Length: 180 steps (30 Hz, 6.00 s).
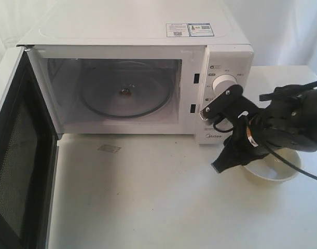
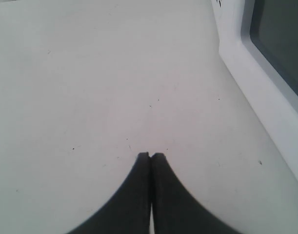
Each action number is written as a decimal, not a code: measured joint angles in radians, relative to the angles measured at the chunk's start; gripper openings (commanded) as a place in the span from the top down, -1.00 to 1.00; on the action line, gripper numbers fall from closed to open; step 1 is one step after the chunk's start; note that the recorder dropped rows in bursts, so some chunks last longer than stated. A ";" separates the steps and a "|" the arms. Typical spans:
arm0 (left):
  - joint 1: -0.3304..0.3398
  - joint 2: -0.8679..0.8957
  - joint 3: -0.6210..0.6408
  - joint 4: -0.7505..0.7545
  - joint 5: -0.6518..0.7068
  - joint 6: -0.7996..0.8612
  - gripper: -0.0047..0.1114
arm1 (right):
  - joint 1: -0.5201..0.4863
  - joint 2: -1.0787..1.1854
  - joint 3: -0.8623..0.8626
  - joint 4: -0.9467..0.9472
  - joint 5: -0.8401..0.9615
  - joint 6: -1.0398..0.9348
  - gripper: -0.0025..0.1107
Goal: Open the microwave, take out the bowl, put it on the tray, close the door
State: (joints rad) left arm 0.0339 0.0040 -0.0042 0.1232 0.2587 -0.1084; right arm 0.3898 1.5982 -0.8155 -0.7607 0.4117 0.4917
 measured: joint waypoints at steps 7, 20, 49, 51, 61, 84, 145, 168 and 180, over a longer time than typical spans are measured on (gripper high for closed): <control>0.000 0.000 0.000 0.000 0.000 0.000 0.92 | 0.013 -0.110 0.000 0.127 -0.002 0.002 0.30; 0.000 0.000 0.000 0.000 0.000 0.000 0.92 | 0.247 -0.146 0.049 0.315 -0.230 -0.011 0.94; 0.000 0.000 0.000 0.000 -0.022 0.000 0.92 | 0.407 -0.152 0.502 0.317 -0.857 -0.004 0.96; 0.000 0.000 0.000 -0.009 -0.059 -0.022 0.92 | 0.407 -0.152 0.505 0.317 -0.861 -0.004 0.96; 0.000 0.000 0.000 -0.133 -0.302 -0.358 0.92 | 0.407 -0.152 0.507 0.315 -0.885 -0.004 0.96; 0.000 0.363 -0.582 -0.052 0.142 -0.322 0.92 | 0.407 -0.152 0.507 0.315 -0.974 -0.008 0.96; 0.002 1.096 -0.597 -1.695 0.403 1.633 0.92 | 0.407 -0.560 0.507 -0.281 -1.064 0.489 0.96; 0.002 1.096 -0.597 -1.789 0.394 1.698 0.92 | 0.407 -0.560 0.507 -0.155 -1.112 0.382 0.96; 0.002 1.096 -0.597 -1.777 0.395 1.698 0.92 | 0.407 -0.487 0.507 -0.093 -1.406 0.283 0.96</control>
State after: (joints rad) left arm 0.0356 1.1002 -0.6013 -1.6540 0.6541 1.5894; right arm 0.7971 1.1112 -0.3082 -0.8537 -0.9947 0.7752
